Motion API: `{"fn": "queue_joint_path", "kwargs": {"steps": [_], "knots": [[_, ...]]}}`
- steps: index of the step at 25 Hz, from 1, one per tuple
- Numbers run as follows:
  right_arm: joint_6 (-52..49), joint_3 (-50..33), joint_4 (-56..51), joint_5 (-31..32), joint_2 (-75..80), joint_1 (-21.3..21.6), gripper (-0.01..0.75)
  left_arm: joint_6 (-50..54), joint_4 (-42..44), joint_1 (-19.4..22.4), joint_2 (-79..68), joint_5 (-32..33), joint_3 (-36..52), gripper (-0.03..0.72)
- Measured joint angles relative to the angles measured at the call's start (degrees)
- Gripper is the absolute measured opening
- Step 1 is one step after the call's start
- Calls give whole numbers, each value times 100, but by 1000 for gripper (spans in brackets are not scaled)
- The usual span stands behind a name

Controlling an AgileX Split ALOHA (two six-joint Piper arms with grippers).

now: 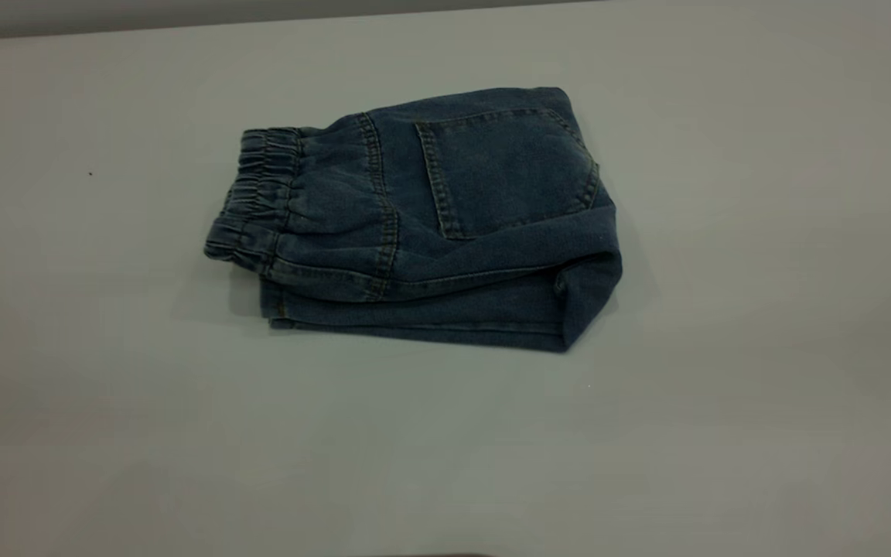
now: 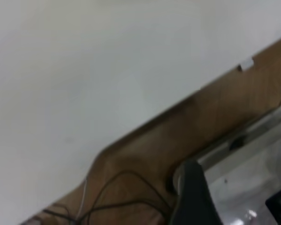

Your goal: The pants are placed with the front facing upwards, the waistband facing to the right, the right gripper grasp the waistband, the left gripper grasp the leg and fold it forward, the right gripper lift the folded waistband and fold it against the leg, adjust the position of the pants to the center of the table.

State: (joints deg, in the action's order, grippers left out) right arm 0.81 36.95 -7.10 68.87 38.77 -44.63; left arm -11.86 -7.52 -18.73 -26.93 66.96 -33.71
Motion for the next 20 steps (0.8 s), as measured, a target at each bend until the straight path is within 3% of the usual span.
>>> {"fn": "queue_joint_path", "kwargs": {"steps": [6, 20], "knots": [[-81, -871, 0, -436, -927, 0, 463, 29, -6, 0, 382, -155, 481, 440], [-232, -1021, -17, -516, -1882, 0, 463, 948, 418, 0, 561, -322, 564, 440]]}}
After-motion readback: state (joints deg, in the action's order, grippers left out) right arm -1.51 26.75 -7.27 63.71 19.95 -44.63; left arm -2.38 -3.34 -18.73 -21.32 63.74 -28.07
